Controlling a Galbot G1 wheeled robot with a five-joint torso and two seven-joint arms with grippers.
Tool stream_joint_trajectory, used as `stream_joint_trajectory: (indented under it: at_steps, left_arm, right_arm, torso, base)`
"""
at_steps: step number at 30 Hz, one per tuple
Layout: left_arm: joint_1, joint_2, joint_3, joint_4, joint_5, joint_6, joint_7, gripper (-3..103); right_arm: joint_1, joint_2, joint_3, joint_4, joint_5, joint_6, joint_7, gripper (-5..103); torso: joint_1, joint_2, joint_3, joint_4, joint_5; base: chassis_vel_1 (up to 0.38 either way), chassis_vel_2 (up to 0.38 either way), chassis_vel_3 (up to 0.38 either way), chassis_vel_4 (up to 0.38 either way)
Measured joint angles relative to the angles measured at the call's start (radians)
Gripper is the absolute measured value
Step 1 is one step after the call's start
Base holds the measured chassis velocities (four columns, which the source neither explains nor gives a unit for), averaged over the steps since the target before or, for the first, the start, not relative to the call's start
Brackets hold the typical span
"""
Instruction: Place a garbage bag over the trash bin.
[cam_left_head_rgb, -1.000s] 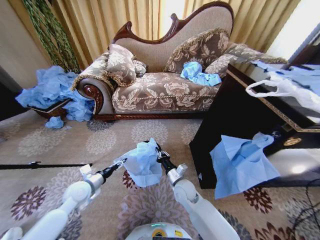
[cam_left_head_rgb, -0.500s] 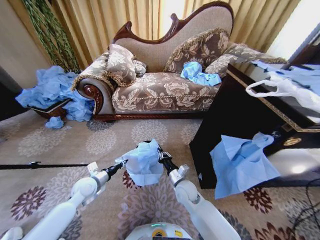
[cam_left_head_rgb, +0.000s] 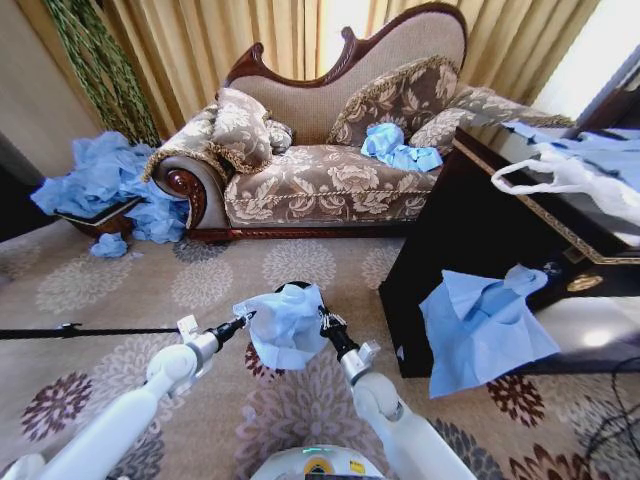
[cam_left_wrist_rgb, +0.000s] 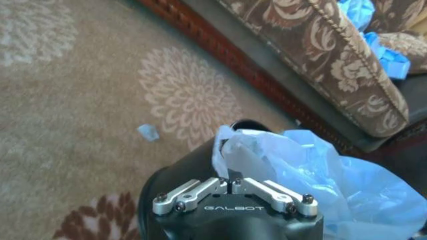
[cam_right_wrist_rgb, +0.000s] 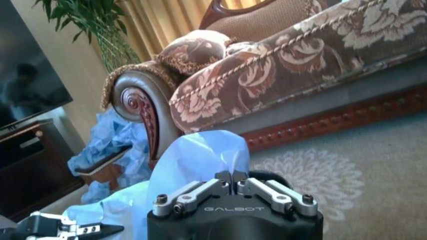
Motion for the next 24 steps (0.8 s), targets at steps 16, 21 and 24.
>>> stream_joint_trajectory:
  at_steps: [16, 21, 24]
  left_arm:
    - [-0.205, -0.104, 0.099, 0.237, 0.08, -0.023, 0.026, 0]
    - [-0.24, -0.147, 0.105, 0.272, 0.092, -0.032, 0.026, 0]
    - [-0.263, -0.186, 0.116, 0.304, 0.106, -0.039, 0.024, 0]
  right_arm:
    - [0.104, 0.057, 0.03, -0.207, -0.022, 0.071, -0.017, 0]
    - [0.125, 0.074, 0.04, -0.246, -0.026, 0.087, -0.024, 0]
    - [0.143, 0.089, 0.045, -0.285, -0.031, 0.097, -0.033, 0]
  torso:
    - [0.0, 0.0, 0.0, -0.0004, 0.0002]
    - [0.0, 0.0, 0.0, -0.0002, 0.0002]
    - [0.0, 0.0, 0.0, 0.0, -0.0001]
  base:
    - [0.0, 0.0, 0.0, 0.0]
    - [0.0, 0.0, 0.0, 0.0]
    - [0.0, 0.0, 0.0, 0.0]
